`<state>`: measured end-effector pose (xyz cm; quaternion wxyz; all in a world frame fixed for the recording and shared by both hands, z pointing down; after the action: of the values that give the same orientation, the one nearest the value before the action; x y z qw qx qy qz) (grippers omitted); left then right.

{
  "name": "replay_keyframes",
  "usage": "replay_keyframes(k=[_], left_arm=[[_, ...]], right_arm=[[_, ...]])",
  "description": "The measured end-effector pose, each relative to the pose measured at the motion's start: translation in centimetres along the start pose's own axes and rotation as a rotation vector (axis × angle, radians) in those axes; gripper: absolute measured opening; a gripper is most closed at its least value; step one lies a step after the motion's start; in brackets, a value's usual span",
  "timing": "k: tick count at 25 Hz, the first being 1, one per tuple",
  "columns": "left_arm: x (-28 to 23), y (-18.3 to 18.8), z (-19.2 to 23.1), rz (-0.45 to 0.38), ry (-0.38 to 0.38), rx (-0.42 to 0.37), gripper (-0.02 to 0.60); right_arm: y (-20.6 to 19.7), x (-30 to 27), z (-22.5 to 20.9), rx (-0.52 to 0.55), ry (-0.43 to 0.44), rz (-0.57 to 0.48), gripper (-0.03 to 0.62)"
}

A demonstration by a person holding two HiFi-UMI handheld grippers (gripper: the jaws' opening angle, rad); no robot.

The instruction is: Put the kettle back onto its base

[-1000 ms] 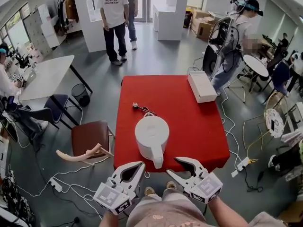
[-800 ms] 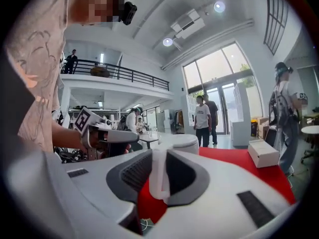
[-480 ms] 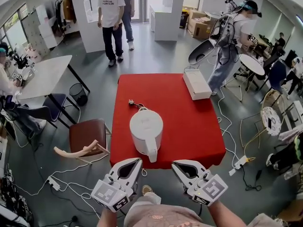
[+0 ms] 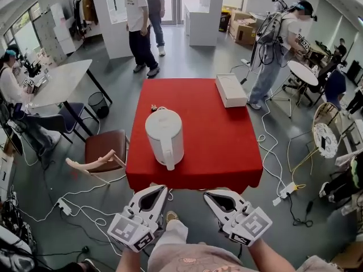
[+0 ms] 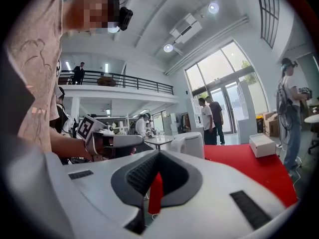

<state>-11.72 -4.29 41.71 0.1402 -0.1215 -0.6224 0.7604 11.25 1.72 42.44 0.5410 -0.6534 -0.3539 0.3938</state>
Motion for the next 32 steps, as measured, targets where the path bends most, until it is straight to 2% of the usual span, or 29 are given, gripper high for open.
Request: replay_keyframes(k=[9, 16, 24, 32], left_arm=[[1.1, -1.5, -10.1, -0.003, 0.029, -0.036, -0.002], [2.2, -2.4, -16.1, 0.000, 0.051, -0.048, -0.002], [3.6, -1.8, -19.3, 0.001, 0.060, -0.065, -0.002], [5.5, -2.3, -21.1, 0.008, 0.047, -0.049, -0.002]], right_arm=[[-0.5, 8.4, 2.0, 0.029, 0.027, -0.043, 0.003], [-0.7, 12.2, 4.1, 0.047, 0.049, -0.067, 0.004], [-0.4, 14.7, 6.6, 0.023, 0.029, -0.069, 0.004], [-0.3, 15.8, 8.4, 0.001, -0.004, -0.091, 0.003]])
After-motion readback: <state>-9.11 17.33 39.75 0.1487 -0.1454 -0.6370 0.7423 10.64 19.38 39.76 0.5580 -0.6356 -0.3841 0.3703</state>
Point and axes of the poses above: the fingertips, and each gripper's own axes: x backward along the fingers, z to its left, y out of its top, the point moved 9 cm from there along x, backward along the fingers, and after that the axes turned 14 degrees about -y, right-handed, at the moved point
